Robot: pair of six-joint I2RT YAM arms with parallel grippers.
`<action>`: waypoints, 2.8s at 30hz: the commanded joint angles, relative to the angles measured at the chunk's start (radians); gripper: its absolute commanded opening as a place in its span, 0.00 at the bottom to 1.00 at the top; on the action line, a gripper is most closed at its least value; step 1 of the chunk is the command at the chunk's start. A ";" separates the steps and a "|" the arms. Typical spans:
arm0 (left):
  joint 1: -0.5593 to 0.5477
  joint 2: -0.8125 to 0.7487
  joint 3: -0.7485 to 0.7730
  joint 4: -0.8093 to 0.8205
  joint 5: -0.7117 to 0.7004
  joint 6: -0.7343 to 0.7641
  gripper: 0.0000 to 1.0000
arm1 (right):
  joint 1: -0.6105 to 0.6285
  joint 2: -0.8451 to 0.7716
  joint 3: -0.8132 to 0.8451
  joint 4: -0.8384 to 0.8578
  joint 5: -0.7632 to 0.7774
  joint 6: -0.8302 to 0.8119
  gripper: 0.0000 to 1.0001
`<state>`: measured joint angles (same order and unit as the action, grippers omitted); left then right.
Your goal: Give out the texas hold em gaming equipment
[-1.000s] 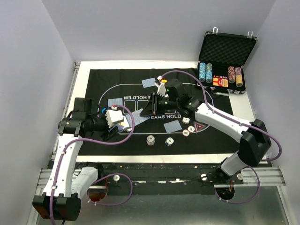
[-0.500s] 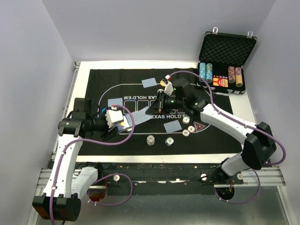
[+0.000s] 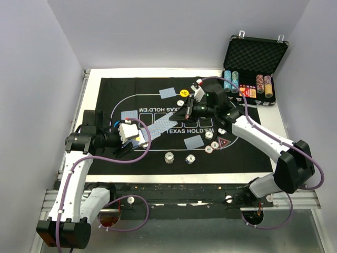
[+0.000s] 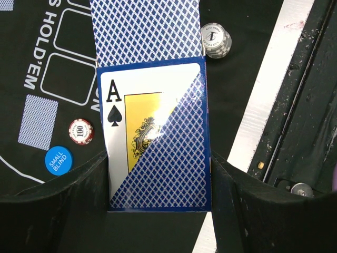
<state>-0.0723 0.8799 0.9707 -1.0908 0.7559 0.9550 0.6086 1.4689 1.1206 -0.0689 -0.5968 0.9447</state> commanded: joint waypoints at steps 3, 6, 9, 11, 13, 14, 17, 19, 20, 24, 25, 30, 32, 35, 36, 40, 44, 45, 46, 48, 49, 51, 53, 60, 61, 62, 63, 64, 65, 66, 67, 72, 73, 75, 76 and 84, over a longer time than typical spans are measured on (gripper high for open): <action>-0.001 -0.010 0.000 0.029 0.034 0.018 0.47 | -0.050 -0.012 0.027 0.035 -0.055 0.020 0.01; -0.001 -0.013 -0.001 0.028 0.034 0.019 0.47 | -0.066 0.024 0.054 0.052 -0.061 0.023 0.01; -0.001 -0.015 -0.001 0.025 0.034 0.019 0.47 | -0.076 0.071 0.087 0.093 -0.069 0.032 0.01; -0.001 -0.019 -0.003 0.023 0.034 0.019 0.47 | -0.079 0.117 0.113 0.115 -0.072 0.035 0.01; -0.001 -0.024 -0.006 0.022 0.034 0.021 0.47 | -0.081 0.177 0.146 0.135 -0.078 0.034 0.01; -0.001 -0.025 -0.006 0.022 0.037 0.022 0.47 | -0.081 0.207 0.168 0.150 -0.083 0.037 0.01; -0.001 -0.027 -0.006 0.019 0.040 0.018 0.47 | -0.081 0.331 0.234 0.197 -0.096 0.043 0.01; -0.001 -0.028 -0.006 0.019 0.046 0.013 0.47 | -0.079 0.431 0.284 0.244 -0.118 0.068 0.01; -0.001 -0.029 -0.003 0.019 0.048 0.011 0.47 | -0.076 0.477 0.304 0.285 -0.132 0.090 0.01; -0.001 -0.029 0.005 0.016 0.054 0.004 0.47 | -0.041 0.684 0.468 0.322 -0.123 0.112 0.01; -0.001 -0.029 0.006 0.017 0.053 0.004 0.47 | -0.024 0.730 0.510 0.333 -0.121 0.118 0.01; -0.001 -0.032 0.013 0.016 0.057 -0.001 0.47 | 0.034 0.982 0.767 0.305 -0.090 0.134 0.01; -0.001 -0.029 0.014 0.014 0.057 -0.001 0.46 | 0.052 1.057 0.867 0.284 -0.066 0.134 0.01; -0.001 -0.029 0.017 0.014 0.062 -0.001 0.47 | 0.069 1.163 0.990 0.282 -0.038 0.149 0.01; -0.001 -0.027 0.019 0.014 0.062 -0.001 0.47 | 0.072 1.192 1.027 0.281 -0.035 0.157 0.01; -0.001 -0.025 0.023 0.009 0.068 -0.002 0.47 | 0.088 1.287 1.143 0.299 -0.009 0.180 0.03; -0.001 -0.027 0.023 0.011 0.068 -0.002 0.47 | 0.105 1.358 1.251 0.248 0.029 0.177 0.09; -0.001 -0.025 0.023 0.009 0.066 -0.002 0.47 | 0.105 1.363 1.252 0.245 0.038 0.177 0.13; -0.001 -0.027 0.023 0.009 0.066 -0.002 0.47 | 0.106 1.364 1.249 0.242 0.045 0.175 0.14; -0.001 -0.028 0.022 0.008 0.066 -0.002 0.47 | 0.109 1.361 1.233 0.230 0.063 0.167 0.19; -0.003 -0.030 0.022 0.006 0.065 -0.002 0.47 | 0.109 1.357 1.220 0.228 0.071 0.164 0.25; -0.001 -0.033 0.019 0.006 0.065 -0.002 0.47 | 0.109 1.345 1.205 0.215 0.086 0.154 0.37; -0.001 -0.035 0.019 0.006 0.065 -0.002 0.47 | 0.109 1.337 1.206 0.193 0.089 0.138 0.52; -0.001 -0.039 0.007 0.009 0.065 -0.004 0.47 | 0.102 1.239 1.129 0.095 0.098 0.046 0.76; -0.001 -0.044 0.003 0.011 0.066 -0.004 0.47 | 0.092 1.202 1.096 0.098 0.101 0.031 0.77; -0.001 -0.044 0.002 0.011 0.066 -0.004 0.47 | 0.089 1.173 1.064 0.093 0.101 0.014 0.80; -0.001 -0.044 -0.001 0.012 0.065 -0.005 0.47 | 0.083 1.142 1.040 0.086 0.104 0.002 0.82; -0.001 -0.047 -0.003 0.012 0.063 -0.004 0.47 | 0.076 1.118 1.018 0.075 0.103 -0.013 0.84; -0.001 -0.045 -0.004 0.012 0.065 -0.004 0.47 | 0.066 1.092 1.001 0.070 0.098 -0.024 0.85; -0.001 -0.045 -0.003 0.014 0.066 -0.002 0.47 | 0.059 1.066 0.980 0.072 0.094 -0.030 0.87; -0.001 -0.042 -0.001 0.012 0.066 -0.004 0.47 | 0.048 1.038 0.960 0.070 0.088 -0.037 0.89; -0.001 -0.038 0.006 0.014 0.068 -0.005 0.47 | 0.020 0.963 0.938 -0.038 0.063 -0.090 0.99; -0.001 -0.038 0.005 0.015 0.066 -0.007 0.47 | 0.017 0.947 0.926 -0.046 0.063 -0.096 0.99; -0.001 -0.036 0.003 0.015 0.066 -0.004 0.47 | 0.014 0.930 0.909 -0.052 0.063 -0.103 1.00; -0.001 -0.036 0.003 0.016 0.066 -0.004 0.47 | 0.014 0.942 0.916 -0.060 0.061 -0.095 1.00; -0.001 -0.041 0.013 0.012 0.062 -0.012 0.46 | 0.013 0.882 0.757 -0.009 0.052 -0.089 1.00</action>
<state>-0.0723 0.8509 0.9680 -1.0916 0.7643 0.9421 0.6125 2.4214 2.0075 -0.0837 -0.5243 0.8803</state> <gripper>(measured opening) 0.716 0.998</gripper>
